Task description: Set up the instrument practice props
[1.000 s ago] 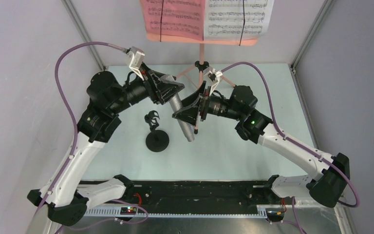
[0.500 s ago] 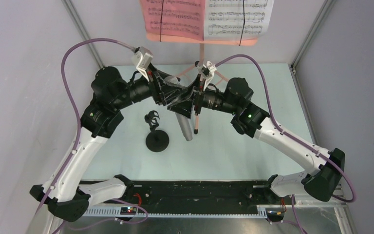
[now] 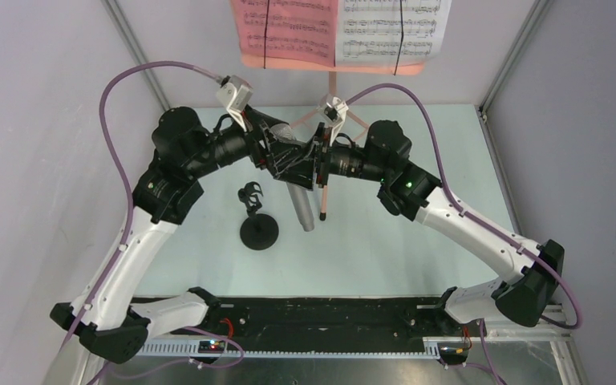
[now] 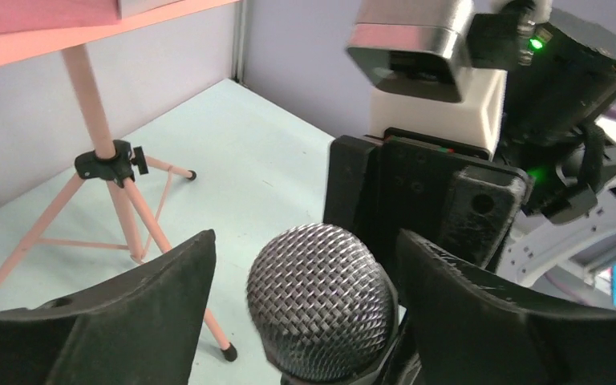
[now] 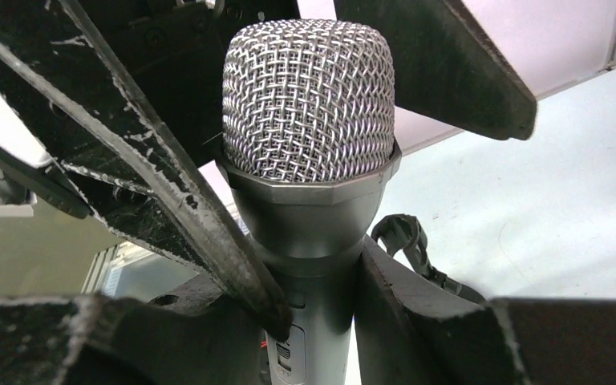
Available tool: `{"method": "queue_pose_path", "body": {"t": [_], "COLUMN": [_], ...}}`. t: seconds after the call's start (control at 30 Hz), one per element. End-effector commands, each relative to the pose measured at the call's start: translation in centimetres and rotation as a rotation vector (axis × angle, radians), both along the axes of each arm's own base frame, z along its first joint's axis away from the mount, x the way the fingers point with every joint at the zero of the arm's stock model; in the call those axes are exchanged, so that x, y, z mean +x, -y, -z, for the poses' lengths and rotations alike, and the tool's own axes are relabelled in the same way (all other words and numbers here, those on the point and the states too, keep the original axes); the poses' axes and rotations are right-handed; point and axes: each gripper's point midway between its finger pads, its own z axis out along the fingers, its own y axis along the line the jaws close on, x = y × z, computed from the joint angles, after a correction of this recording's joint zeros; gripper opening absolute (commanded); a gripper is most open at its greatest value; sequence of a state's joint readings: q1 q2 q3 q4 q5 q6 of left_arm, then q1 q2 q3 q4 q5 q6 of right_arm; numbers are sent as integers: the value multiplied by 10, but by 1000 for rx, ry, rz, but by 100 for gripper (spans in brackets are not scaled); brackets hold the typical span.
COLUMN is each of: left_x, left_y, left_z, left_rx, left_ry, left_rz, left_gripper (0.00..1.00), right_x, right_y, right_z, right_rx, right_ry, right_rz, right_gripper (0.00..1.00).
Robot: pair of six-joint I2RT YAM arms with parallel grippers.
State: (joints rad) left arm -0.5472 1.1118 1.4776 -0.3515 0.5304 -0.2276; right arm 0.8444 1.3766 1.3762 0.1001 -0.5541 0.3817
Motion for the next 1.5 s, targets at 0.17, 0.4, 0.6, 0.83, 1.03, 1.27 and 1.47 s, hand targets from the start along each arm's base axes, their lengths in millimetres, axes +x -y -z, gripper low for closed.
{"method": "queue_pose_path", "body": {"t": [0.17,0.4,0.6,0.83,1.03,1.27,1.47], "left_x": [20,31,17,-10,-7,3,15], "left_y": [-61,-148,-196,-226,-201,-159,-147], "left_z": [-12,31,124,201,235,240,244], "left_rx": [-47,-94,44,159,365,397,424], "left_ry": [36,-47,-249,-360,-337,-233,-55], "left_rz": [-363,-699,-919,-1059,-826,-548,-440], "left_gripper": [100,100,98,91,89,90,89], "right_x": [24,38,45,51,52,54,55], "right_y": [10,27,40,50,56,64,71], "right_z": [6,27,24,19,15,10,5], "right_rx": [7,-23,-11,3,11,22,38], "right_ry": [-14,-51,-54,-65,-62,-48,-38], "right_rz": [121,185,223,243,248,261,272], "right_gripper": [0,0,0,0,0,0,0]}}
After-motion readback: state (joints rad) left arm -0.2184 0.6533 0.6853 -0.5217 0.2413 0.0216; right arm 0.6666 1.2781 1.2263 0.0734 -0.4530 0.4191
